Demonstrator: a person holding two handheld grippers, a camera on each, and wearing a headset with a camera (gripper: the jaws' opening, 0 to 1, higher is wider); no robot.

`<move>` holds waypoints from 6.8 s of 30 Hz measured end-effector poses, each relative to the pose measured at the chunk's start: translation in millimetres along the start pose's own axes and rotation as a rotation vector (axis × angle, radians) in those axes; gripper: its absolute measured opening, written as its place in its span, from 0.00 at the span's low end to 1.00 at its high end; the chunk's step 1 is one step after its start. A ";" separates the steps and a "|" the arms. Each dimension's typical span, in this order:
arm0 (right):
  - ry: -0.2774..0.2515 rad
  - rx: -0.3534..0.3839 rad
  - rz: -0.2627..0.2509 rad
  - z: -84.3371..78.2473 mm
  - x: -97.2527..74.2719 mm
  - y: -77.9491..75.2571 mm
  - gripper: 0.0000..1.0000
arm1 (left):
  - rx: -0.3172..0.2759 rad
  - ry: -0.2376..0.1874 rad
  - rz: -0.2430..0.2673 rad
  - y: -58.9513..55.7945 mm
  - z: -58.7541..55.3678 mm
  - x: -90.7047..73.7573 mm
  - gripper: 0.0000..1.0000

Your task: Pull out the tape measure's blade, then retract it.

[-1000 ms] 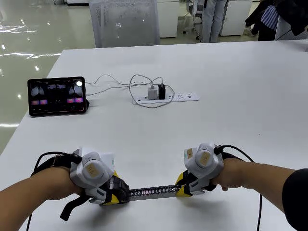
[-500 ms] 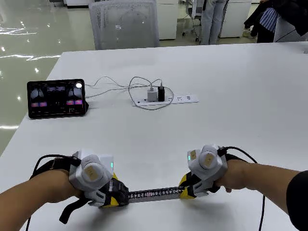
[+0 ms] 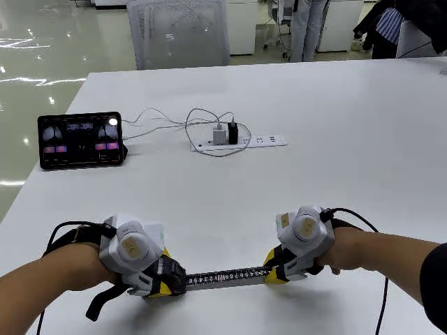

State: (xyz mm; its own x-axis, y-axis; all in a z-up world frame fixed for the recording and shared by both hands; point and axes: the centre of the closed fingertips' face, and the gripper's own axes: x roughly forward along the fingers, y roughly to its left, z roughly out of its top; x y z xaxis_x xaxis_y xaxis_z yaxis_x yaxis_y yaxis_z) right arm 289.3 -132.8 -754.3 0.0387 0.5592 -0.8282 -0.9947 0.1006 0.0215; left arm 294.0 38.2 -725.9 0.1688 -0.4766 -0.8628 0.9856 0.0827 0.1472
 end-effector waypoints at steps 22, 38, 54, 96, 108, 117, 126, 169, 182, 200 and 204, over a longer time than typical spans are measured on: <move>0.014 0.002 -0.002 -12.5 -9.8 -2.5 0.10 | -0.001 0.001 0.000 -0.2 0.7 -0.1 0.32; 0.022 0.010 -0.005 -20.2 -12.8 -2.7 0.10 | -0.001 0.001 0.000 -0.6 0.8 0.5 0.32; 0.020 0.019 -0.010 -25.8 -16.6 -3.7 0.10 | -0.001 0.000 0.001 0.1 0.4 0.7 0.32; 0.036 0.029 -0.015 -38.3 -26.6 -5.0 0.10 | 0.002 -0.001 0.003 0.0 0.6 0.3 0.32; 0.040 0.035 -0.019 -43.1 -30.0 -5.3 0.10 | 0.001 0.000 0.003 0.1 0.5 0.4 0.32; 0.042 0.038 -0.020 -45.5 -32.0 -5.5 0.10 | 0.001 0.000 0.003 0.4 0.5 0.5 0.32; 0.044 0.040 -0.023 -48.1 -33.3 -5.4 0.10 | 0.001 0.001 0.003 0.0 0.4 0.6 0.32; 0.051 0.047 -0.029 -52.7 -35.7 -6.2 0.12 | 0.017 0.006 0.024 1.2 1.4 1.6 0.33; 0.087 0.019 -0.024 -53.0 -35.7 -5.9 0.12 | -0.008 0.022 0.020 3.6 0.4 2.4 0.35; 0.133 -0.071 0.002 -50.2 -36.5 -1.4 0.16 | -0.026 0.029 -0.021 1.7 -4.9 -0.4 0.38; 0.145 -0.084 0.006 -51.2 -38.7 -0.7 0.20 | -0.052 0.012 -0.023 1.9 -1.5 -4.3 0.44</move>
State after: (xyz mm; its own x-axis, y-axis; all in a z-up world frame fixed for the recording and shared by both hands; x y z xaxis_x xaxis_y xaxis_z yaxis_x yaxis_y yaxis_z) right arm 283.6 -196.6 -751.0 0.0242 0.4340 -0.9006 -0.9996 0.0251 -0.0148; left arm 295.1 41.7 -722.6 0.1457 -0.4684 -0.8714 0.9879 0.1170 0.1022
